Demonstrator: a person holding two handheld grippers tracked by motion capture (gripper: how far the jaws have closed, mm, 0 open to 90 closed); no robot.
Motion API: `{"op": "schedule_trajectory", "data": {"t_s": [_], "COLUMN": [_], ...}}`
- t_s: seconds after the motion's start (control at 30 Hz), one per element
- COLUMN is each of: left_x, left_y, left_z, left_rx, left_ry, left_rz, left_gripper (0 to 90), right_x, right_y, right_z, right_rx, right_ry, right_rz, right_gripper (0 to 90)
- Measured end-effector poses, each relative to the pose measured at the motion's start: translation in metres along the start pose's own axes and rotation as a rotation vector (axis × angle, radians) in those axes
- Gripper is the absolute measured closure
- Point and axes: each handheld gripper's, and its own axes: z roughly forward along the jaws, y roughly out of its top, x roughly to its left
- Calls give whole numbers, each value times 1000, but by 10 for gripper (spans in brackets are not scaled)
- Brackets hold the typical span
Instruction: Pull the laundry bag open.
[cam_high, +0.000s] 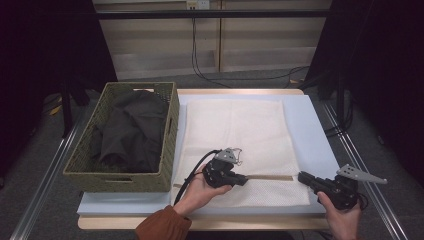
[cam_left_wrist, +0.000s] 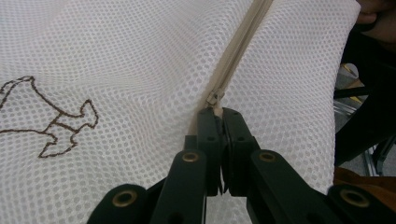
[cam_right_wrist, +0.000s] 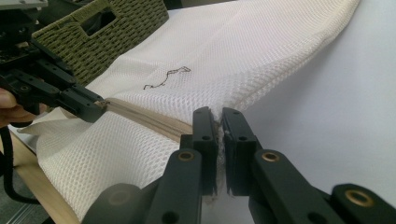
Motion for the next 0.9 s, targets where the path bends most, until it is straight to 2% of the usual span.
{"op": "schedule_trajectory", "data": {"t_s": [0.07, 0.3, 0.37, 0.4, 0.53, 0.57, 0.6, 0.77, 0.83, 0.9], "left_x": [0, 2, 3, 3, 5, 5, 4, 5, 6, 6], "left_y": [-2, -5, -6, -6, -10, -10, -11, -14, -15, -15], "left_z": [0, -8, -10, -11, -14, -15, -14, -18, -18, -19], "left_rx": [-15, -1, -11, 1, -11, 6, -9, 5, -11, 1], "left_ry": [-6, 10, 8, 15, 12, 21, 20, 28, 19, 30], "left_rz": [-8, -4, -10, -6, -16, -13, -17, -15, -23, -19], "left_gripper": [873, 873, 873, 873, 873, 873, 873, 873, 873, 873], "right_x": [0, 0, 0, 0, 0, 0, 0, -1, 0, 0], "right_y": [0, -1, -1, -1, -1, -1, -1, -1, -1, -1], "right_z": [0, 0, -1, -1, -1, -1, -1, -1, -1, -1], "right_rx": [0, 1, 1, 2, 2, 3, 4, 4, 4, 5], "right_ry": [-2, -3, -5, -5, -7, -6, -6, -8, -7, -10], "right_rz": [-2, -3, -4, -3, -3, 0, -2, -3, -3, -6], "right_gripper": [853, 853, 853, 853, 853, 853, 853, 853, 853, 853]}}
